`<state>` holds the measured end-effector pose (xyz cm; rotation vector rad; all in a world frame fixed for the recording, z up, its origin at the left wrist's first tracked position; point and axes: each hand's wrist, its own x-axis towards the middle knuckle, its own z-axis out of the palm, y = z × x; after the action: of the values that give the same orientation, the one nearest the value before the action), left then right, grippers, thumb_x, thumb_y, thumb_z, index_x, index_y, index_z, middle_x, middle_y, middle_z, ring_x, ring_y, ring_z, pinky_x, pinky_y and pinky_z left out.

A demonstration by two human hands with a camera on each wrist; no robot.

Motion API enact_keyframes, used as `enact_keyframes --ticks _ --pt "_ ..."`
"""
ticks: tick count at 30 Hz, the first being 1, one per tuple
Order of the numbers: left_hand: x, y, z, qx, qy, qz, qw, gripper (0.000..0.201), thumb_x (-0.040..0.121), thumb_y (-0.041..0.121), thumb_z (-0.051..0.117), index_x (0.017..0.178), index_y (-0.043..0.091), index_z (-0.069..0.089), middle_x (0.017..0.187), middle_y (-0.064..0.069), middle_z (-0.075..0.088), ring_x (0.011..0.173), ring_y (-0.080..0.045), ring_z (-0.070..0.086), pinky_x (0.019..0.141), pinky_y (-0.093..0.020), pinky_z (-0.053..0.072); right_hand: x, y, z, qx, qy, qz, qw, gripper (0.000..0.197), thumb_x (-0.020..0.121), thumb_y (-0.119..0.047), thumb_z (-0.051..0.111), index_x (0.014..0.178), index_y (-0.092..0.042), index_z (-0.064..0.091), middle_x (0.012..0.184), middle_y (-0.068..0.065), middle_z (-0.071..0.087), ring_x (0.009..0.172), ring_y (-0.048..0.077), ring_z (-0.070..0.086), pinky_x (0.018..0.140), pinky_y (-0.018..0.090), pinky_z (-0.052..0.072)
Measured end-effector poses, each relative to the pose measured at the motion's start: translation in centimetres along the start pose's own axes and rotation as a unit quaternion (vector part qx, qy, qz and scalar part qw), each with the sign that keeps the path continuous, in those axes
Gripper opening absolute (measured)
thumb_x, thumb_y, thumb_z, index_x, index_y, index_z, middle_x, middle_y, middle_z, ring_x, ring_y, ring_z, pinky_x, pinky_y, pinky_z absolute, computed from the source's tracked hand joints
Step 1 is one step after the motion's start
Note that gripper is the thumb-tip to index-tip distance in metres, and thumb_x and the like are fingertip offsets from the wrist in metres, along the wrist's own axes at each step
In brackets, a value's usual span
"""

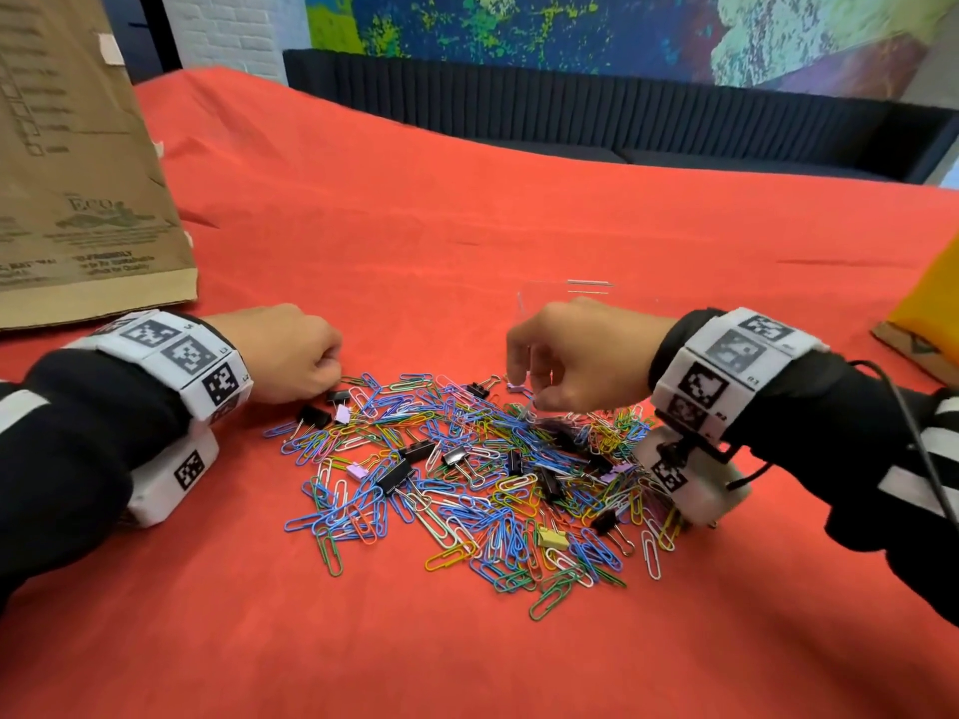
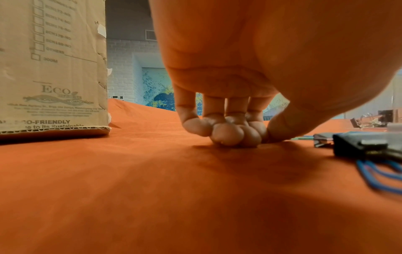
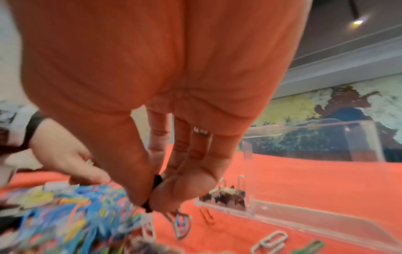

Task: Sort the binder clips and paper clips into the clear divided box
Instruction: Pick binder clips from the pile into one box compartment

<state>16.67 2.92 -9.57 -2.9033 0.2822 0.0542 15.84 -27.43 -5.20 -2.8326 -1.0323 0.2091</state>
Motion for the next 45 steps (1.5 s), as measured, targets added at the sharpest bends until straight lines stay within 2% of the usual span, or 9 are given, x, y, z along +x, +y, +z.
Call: enact_keyframes --ticks 10,15,21,25,29,32,36,40,45 --pt "0.1 0.1 0.1 0.016 0.007 0.004 1.000 0.025 0.086 0.039 0.044 0.069 0.022 0.047 0.065 0.002 0.053 0.070 -0.027 0.053 0.071 -0.032 0.051 0.2 -0.1 -0.3 -0.077 0.020 0.022 0.997 0.028 0.080 -0.019 0.068 0.106 -0.027 0.074 0.071 -0.016 0.059 0.076 0.014 0.058 0.076 0.025 0.050" --pt "0.0 0.2 0.1 0.019 0.007 0.003 1.000 0.024 0.086 0.039 0.043 0.070 0.022 0.047 0.067 0.002 0.053 0.071 -0.028 0.053 0.068 -0.032 0.048 1.6 -0.6 1.1 -0.130 -0.005 0.020 0.991 0.032 0.082 -0.019 0.064 0.112 -0.023 0.074 0.092 0.001 0.071 0.094 0.027 0.063 0.082 0.034 0.056" --pt "0.0 0.2 0.1 0.020 0.007 0.003 1.000 0.025 0.086 0.039 0.044 0.068 0.022 0.046 0.070 0.000 0.055 0.072 -0.028 0.052 0.065 -0.030 0.043 1.4 -0.4 1.4 -0.111 0.000 0.023 0.994 0.009 0.082 -0.024 0.068 0.080 -0.020 0.075 0.075 0.000 0.071 0.076 0.025 0.065 0.071 0.038 0.060" --pt "0.0 0.1 0.1 0.013 0.008 0.004 1.000 0.025 0.086 0.039 0.045 0.069 0.022 0.047 0.068 0.001 0.054 0.072 -0.027 0.054 0.068 -0.031 0.047 0.5 -0.1 1.0 -0.100 -0.014 0.004 0.995 0.017 0.079 -0.020 0.068 0.064 -0.028 0.064 0.058 -0.011 0.058 0.056 0.008 0.052 0.061 0.024 0.049" --pt "0.1 0.1 0.1 0.011 0.005 0.003 1.000 0.025 0.087 0.039 0.045 0.068 0.022 0.047 0.068 0.001 0.055 0.072 -0.027 0.054 0.069 -0.031 0.047 0.3 0.2 0.0 -0.065 0.015 0.002 0.998 0.009 0.078 -0.024 0.074 0.085 -0.030 0.073 0.063 -0.015 0.059 0.058 -0.005 0.050 0.063 0.021 0.042" --pt "0.1 0.1 0.2 0.014 0.005 0.003 1.000 0.025 0.087 0.038 0.045 0.068 0.022 0.047 0.068 0.001 0.055 0.071 -0.027 0.053 0.068 -0.031 0.047 0.5 0.0 0.2 -0.065 -0.014 -0.003 0.998 0.030 0.077 -0.027 0.076 0.105 -0.035 0.071 0.065 -0.017 0.060 0.073 0.009 0.060 0.073 0.024 0.049" --pt "0.1 0.2 0.0 0.025 0.004 0.001 1.000 0.025 0.087 0.038 0.044 0.069 0.022 0.046 0.070 0.000 0.056 0.071 -0.027 0.052 0.066 -0.031 0.044 0.7 -0.4 1.1 -0.082 -0.037 -0.001 0.996 0.016 0.077 -0.022 0.068 0.090 -0.030 0.072 0.070 -0.007 0.065 0.071 0.015 0.061 0.073 0.034 0.057" --pt "0.2 0.0 0.2 0.022 -0.002 0.001 1.000 0.024 0.086 0.040 0.042 0.069 0.023 0.046 0.073 0.000 0.058 0.072 -0.027 0.053 0.070 -0.032 0.050 0.1 0.1 -0.1 -0.081 -0.023 0.003 0.996 0.004 0.078 -0.023 0.072 0.079 -0.026 0.070 0.071 -0.010 0.069 0.061 -0.005 0.053 0.067 0.023 0.045" --pt "0.2 -0.2 0.3 0.019 -0.003 0.003 1.000 0.024 0.085 0.041 0.042 0.069 0.024 0.046 0.073 0.000 0.058 0.072 -0.027 0.054 0.071 -0.034 0.052 -1.0 0.8 -4.1 -0.016 0.042 0.023 0.999 0.015 0.075 -0.014 0.073 0.081 -0.028 0.075 0.063 -0.012 0.072 0.060 -0.004 0.064 0.064 0.015 0.047"
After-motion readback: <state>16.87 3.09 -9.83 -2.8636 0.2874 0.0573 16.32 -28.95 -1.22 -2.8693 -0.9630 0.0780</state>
